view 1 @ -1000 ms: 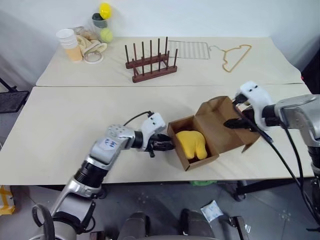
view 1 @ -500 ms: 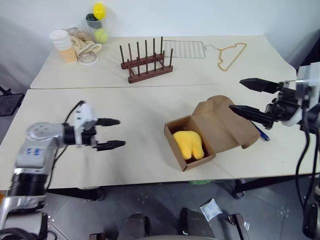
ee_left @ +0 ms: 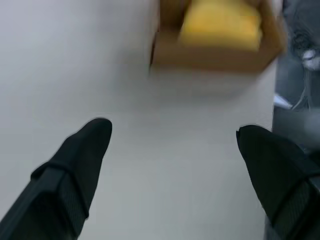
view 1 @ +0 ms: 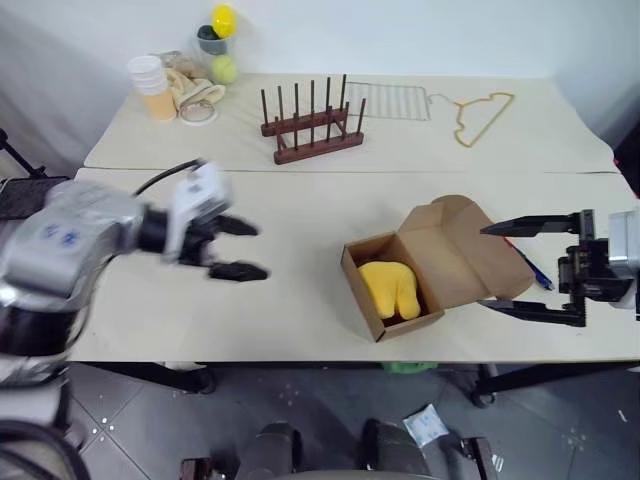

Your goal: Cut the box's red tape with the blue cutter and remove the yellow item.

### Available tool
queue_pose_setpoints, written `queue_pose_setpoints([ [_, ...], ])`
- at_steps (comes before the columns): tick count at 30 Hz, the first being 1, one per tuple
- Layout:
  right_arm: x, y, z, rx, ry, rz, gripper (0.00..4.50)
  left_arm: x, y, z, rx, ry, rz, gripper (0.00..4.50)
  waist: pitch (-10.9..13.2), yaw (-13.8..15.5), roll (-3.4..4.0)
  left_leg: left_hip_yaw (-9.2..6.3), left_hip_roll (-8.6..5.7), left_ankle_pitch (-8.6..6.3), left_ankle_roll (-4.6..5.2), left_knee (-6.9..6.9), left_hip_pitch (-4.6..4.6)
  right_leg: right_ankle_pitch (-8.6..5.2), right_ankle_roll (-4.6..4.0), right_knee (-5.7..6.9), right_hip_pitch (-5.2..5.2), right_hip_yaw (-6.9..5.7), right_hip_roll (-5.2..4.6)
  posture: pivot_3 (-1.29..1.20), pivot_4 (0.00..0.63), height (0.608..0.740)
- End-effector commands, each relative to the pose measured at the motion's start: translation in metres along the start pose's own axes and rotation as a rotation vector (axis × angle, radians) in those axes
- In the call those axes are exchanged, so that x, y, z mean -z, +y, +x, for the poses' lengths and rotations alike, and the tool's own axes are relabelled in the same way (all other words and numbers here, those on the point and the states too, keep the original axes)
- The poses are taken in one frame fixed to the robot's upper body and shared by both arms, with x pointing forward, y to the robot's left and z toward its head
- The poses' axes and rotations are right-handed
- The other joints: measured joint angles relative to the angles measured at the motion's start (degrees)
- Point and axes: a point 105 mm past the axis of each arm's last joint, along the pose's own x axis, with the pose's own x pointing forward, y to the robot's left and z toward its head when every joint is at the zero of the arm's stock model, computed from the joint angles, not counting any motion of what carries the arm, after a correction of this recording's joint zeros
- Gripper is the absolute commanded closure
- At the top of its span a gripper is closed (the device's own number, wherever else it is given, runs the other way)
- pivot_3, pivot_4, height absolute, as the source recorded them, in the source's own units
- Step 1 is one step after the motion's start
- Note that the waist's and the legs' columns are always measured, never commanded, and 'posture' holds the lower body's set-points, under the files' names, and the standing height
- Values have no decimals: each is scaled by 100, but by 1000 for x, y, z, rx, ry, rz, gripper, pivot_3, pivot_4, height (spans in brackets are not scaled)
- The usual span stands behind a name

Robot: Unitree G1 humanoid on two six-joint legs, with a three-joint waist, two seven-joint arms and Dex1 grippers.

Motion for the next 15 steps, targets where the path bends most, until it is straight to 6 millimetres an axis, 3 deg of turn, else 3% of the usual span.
queue_pose_setpoints([
  [1, -9, 1, -10, 25, 30, -5, 0, -17, -4, 39, 81, 49, 99, 38, 0, -10, 0, 2, 0, 0, 0, -2, 0, 0, 0, -2, -1, 0, 0, 0, 150, 740],
  [5, -10, 6, -10, 46, 47, 13, 0, -33, -6, 80, 140, 75, 185, 38, 4, -69, -5, 20, 7, 0, 0, -25, 5, -1, 0, -13, -10, 0, 7, 0, 150, 740],
  [11, -17, 17, -6, 105, 51, 68, 0, -24, 4, 123, 115, 162, 302, 38, 4, -46, -6, 18, 7, 1, 2, -22, 6, -1, -1, -10, -11, 3, 5, 0, 150, 740],
  [13, -18, 20, -5, 113, 50, 74, 0, -21, 6, 130, 111, 181, 330, 38, 6, -7, -9, 18, 7, 1, 2, -19, 3, -1, -1, -12, -11, 3, 5, 0, 150, 740],
  [15, -17, 22, -6, 128, 56, 79, 0, -22, 4, 134, 136, 168, 323, 407, 6, 15, -9, 16, 4, 1, 3, -9, 1, 0, 0, -13, -6, 2, 2, 0, 150, 740],
])
